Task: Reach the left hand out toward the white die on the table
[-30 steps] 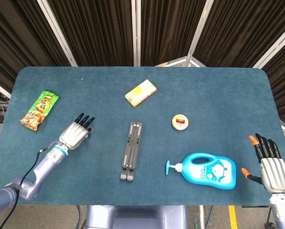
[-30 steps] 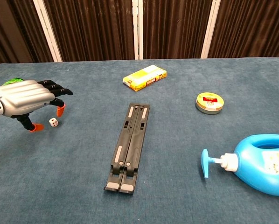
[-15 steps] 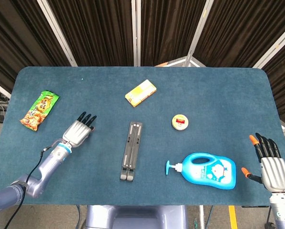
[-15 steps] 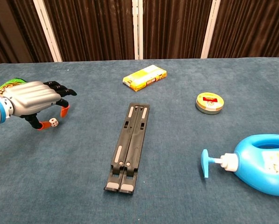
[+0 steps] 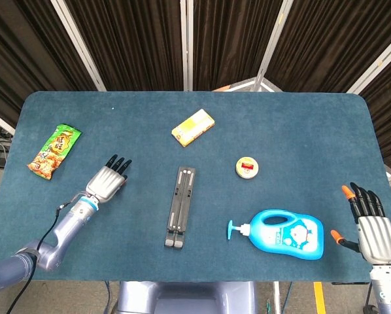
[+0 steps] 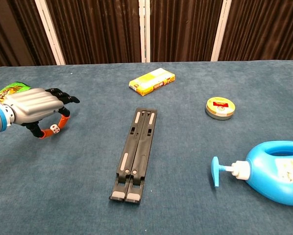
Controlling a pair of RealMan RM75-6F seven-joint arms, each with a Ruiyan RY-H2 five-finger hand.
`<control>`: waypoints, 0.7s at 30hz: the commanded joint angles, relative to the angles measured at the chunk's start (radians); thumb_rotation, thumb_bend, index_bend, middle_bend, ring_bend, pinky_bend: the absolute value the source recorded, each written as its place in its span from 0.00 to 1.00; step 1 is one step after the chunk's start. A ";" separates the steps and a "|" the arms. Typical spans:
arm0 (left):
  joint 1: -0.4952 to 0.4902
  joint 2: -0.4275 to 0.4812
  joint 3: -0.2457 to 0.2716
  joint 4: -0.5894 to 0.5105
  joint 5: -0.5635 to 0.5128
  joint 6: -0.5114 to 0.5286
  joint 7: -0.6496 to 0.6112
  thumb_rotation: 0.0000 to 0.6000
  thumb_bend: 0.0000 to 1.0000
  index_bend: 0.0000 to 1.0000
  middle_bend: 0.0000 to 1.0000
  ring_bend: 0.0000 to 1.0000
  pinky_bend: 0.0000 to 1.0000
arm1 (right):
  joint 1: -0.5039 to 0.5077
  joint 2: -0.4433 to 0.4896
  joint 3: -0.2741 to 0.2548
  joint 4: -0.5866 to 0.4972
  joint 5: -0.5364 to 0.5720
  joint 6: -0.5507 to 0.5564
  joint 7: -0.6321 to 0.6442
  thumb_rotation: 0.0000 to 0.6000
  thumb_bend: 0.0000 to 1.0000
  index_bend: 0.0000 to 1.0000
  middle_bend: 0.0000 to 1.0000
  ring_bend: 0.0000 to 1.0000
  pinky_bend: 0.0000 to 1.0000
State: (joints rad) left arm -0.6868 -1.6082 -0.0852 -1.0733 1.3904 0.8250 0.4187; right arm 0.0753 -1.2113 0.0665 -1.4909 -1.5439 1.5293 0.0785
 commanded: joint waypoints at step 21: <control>0.027 0.106 -0.045 -0.375 0.069 0.262 0.085 1.00 0.37 0.13 0.00 0.00 0.00 | -0.013 0.013 -0.019 -0.031 -0.049 0.038 -0.005 1.00 0.08 0.00 0.00 0.00 0.00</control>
State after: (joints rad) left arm -0.6643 -1.5034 -0.1258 -1.4407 1.4645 1.0798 0.4954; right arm 0.0625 -1.1984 0.0477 -1.5213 -1.5922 1.5672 0.0732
